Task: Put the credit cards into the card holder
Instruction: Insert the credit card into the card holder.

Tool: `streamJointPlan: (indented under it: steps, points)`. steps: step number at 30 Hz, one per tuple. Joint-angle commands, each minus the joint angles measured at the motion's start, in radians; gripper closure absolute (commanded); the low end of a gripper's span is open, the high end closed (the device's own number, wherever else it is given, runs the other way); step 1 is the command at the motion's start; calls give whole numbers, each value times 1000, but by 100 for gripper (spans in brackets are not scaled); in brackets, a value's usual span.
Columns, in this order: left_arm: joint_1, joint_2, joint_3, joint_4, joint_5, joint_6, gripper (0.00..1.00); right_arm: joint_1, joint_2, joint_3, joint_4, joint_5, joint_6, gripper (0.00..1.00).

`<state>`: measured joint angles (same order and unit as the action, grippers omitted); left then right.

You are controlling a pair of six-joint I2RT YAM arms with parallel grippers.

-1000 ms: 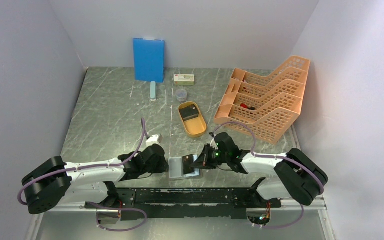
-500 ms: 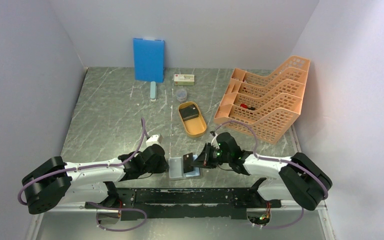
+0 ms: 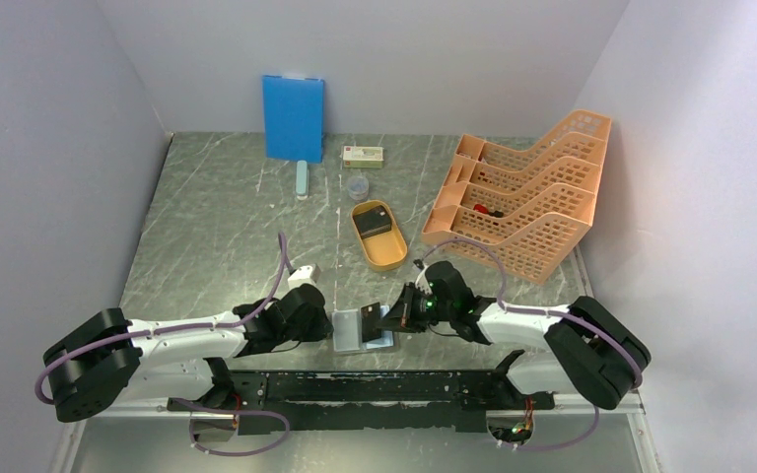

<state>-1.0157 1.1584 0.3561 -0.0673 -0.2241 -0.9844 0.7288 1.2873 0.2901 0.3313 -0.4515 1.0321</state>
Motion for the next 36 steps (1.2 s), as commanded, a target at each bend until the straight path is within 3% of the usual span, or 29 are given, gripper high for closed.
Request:
streamJointPlan:
  steps: [1, 36]
  points:
    - [6, 40, -38, -66, -23, 7, 90, -5, 17, -3, 31, -21, -5, 100]
    - [6, 58, -38, -54, -20, 6, 90, 5, 79, 2, 77, -67, -22, 100]
